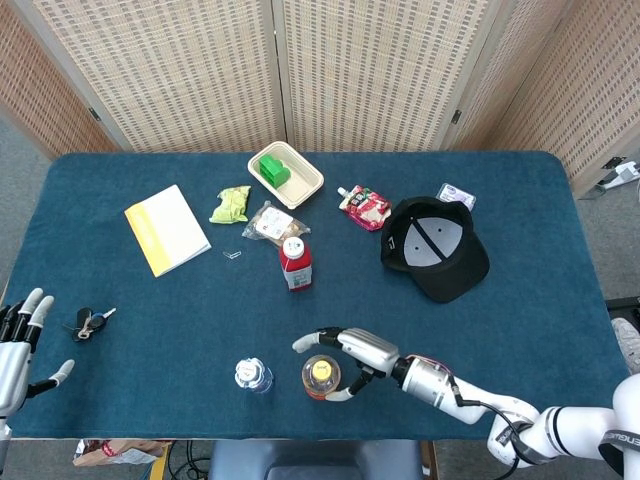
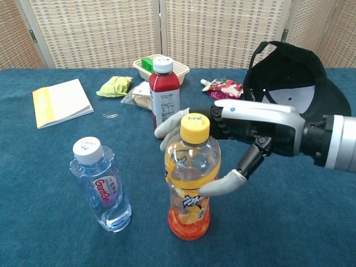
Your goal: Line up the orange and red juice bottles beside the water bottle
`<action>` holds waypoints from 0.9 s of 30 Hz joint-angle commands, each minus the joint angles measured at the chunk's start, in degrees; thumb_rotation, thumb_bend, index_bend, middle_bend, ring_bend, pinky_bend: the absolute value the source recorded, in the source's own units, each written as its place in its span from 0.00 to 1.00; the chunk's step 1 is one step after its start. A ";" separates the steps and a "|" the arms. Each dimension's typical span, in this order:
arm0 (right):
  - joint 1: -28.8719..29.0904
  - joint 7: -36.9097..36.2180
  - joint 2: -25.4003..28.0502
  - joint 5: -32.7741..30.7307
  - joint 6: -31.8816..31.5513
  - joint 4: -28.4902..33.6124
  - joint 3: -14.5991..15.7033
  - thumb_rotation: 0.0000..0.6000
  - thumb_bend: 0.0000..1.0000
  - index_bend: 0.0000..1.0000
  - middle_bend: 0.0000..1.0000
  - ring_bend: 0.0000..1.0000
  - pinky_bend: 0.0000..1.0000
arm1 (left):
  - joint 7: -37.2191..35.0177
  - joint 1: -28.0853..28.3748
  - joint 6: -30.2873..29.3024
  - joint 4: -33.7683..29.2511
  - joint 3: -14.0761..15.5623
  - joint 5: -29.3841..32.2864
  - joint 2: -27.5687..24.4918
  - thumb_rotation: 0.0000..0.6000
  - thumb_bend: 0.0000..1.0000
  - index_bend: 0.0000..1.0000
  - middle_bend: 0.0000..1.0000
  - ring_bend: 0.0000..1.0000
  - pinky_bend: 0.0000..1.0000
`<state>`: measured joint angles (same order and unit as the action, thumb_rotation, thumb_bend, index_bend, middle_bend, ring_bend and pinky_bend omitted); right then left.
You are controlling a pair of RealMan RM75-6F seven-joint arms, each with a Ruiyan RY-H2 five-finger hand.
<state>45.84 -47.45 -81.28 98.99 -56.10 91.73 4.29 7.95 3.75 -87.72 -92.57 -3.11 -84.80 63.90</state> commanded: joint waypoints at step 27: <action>-2.87 12.10 6.82 -16.50 -2.11 0.18 -10.05 1.00 0.07 0.00 0.09 0.00 0.02 | 0.75 0.18 -0.37 -2.02 0.23 -1.41 -0.72 1.00 0.17 0.10 0.02 0.05 0.04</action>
<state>41.82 -35.55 -72.75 83.94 -60.28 93.96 -4.39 8.65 3.98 -88.04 -94.53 -2.91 -86.18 63.22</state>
